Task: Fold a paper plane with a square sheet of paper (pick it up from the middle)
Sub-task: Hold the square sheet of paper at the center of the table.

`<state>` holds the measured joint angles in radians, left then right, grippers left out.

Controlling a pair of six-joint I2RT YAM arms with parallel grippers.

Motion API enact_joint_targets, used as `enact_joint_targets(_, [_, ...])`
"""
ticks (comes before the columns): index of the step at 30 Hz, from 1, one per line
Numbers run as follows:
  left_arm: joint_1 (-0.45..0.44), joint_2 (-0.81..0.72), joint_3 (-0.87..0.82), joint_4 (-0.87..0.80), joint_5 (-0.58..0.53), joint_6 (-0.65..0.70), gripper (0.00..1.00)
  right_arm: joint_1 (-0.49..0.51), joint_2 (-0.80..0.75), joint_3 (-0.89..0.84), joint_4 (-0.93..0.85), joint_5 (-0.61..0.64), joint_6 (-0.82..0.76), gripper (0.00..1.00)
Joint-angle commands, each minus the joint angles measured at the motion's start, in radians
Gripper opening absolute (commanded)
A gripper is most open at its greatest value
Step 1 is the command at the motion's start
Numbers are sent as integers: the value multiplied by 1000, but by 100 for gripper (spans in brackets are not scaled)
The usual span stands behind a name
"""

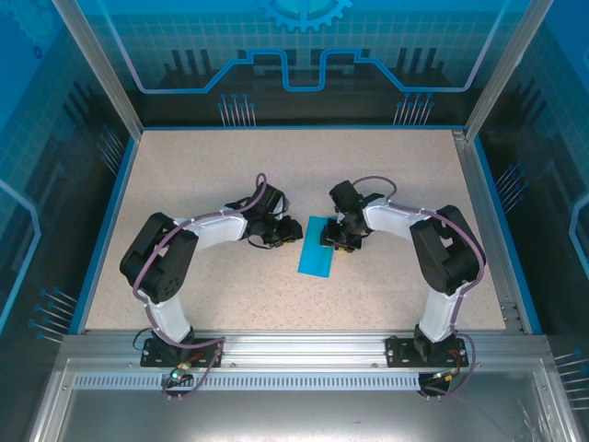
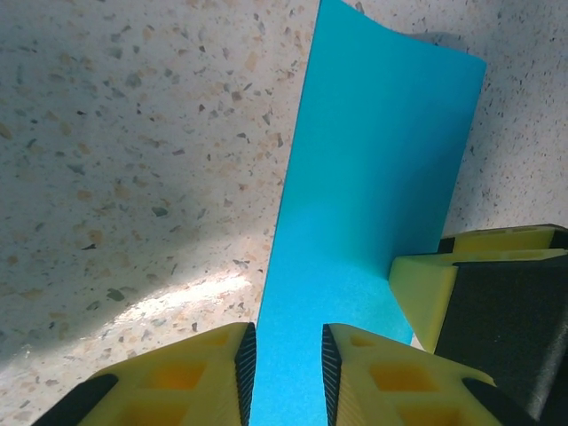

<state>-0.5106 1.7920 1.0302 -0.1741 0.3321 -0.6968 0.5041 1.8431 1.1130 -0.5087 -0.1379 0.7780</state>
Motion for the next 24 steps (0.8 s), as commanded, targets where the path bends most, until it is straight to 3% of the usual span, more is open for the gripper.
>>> enact_joint_targets(1, [-4, 29, 40, 12, 50, 28, 30, 9, 59, -2, 2, 38, -3, 43])
enact_joint_targets(6, [-17, 56, 75, 10, 79, 31, 21, 10, 64, -4, 0, 41, -2, 43])
enact_joint_targets(10, [-30, 93, 115, 1, 91, 31, 0, 10, 64, -4, -1, 43, -2, 43])
enact_joint_targets(24, [-64, 165, 174, -73, 16, 74, 0, 11, 68, -4, -3, 47, 7, 43])
